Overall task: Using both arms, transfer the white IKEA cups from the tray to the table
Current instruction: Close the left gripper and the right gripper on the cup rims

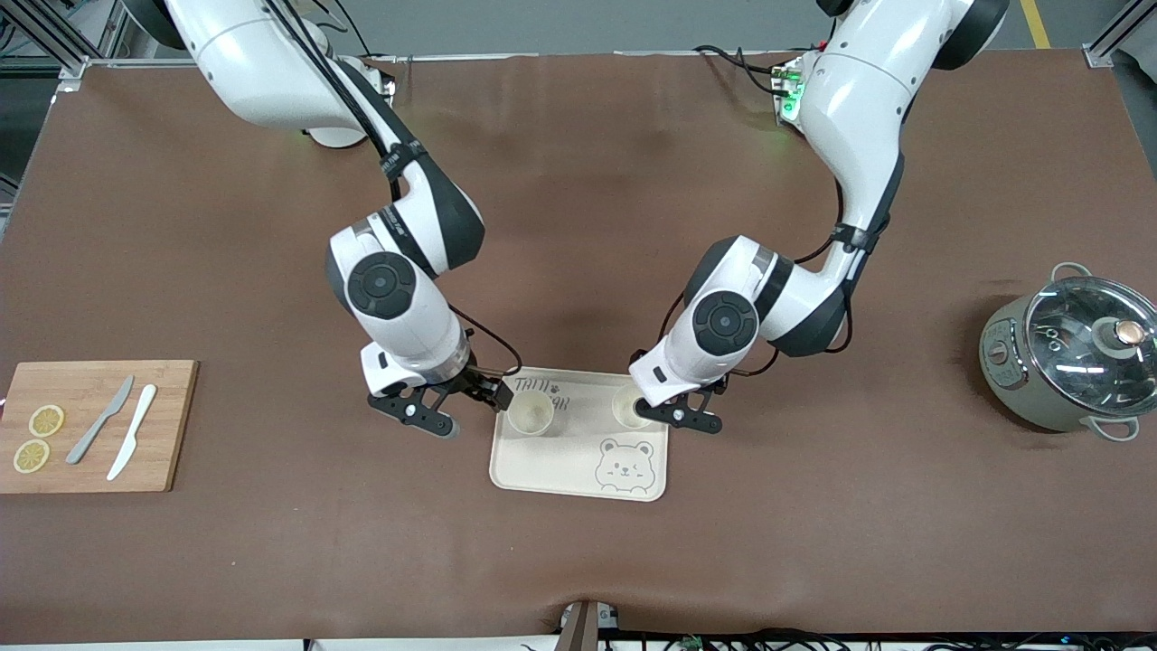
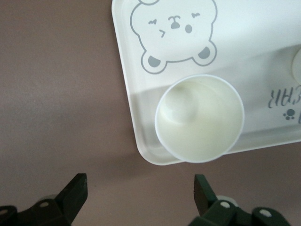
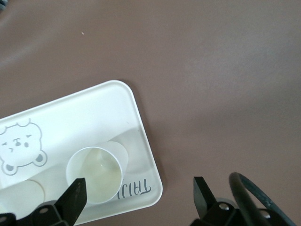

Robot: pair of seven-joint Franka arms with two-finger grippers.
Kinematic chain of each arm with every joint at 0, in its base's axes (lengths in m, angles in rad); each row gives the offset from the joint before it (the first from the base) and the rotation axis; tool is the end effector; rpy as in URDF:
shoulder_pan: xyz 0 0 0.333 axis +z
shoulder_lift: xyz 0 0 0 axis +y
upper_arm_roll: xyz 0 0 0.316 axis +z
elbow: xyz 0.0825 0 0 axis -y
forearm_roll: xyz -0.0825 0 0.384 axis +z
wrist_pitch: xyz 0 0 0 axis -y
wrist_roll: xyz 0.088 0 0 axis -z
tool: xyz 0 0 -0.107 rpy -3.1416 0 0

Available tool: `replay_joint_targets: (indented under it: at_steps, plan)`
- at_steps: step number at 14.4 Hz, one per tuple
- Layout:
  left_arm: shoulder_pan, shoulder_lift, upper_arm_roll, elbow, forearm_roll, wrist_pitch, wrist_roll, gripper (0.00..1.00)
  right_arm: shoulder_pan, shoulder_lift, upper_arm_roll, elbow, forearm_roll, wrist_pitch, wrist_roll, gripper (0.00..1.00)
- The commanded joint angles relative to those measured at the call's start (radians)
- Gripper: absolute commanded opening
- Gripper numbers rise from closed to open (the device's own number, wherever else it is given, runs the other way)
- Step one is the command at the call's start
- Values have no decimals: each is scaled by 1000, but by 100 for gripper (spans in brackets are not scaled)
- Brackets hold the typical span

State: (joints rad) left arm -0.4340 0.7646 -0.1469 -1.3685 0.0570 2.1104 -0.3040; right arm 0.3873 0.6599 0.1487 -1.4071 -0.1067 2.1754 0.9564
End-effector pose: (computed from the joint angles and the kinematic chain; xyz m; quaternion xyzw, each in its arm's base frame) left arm 0.6264 -0.3809 0.2642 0.9907 -0.1330 -0.0180 0.0209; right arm 0.6450 0.3525 0.3287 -0.9783 0.1988 -0.0433 0.0386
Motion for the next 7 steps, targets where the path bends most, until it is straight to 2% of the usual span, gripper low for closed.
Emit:
replay_joint_targets:
  at_steps: [1,7]
  plan:
    - [-12,28,10,25,46,57,-17,100,19,44,-9,33,-30,18,33,100]
    - [-11,36,10,31,46,60,-20,100,45,92,-9,30,-40,76,35,100]
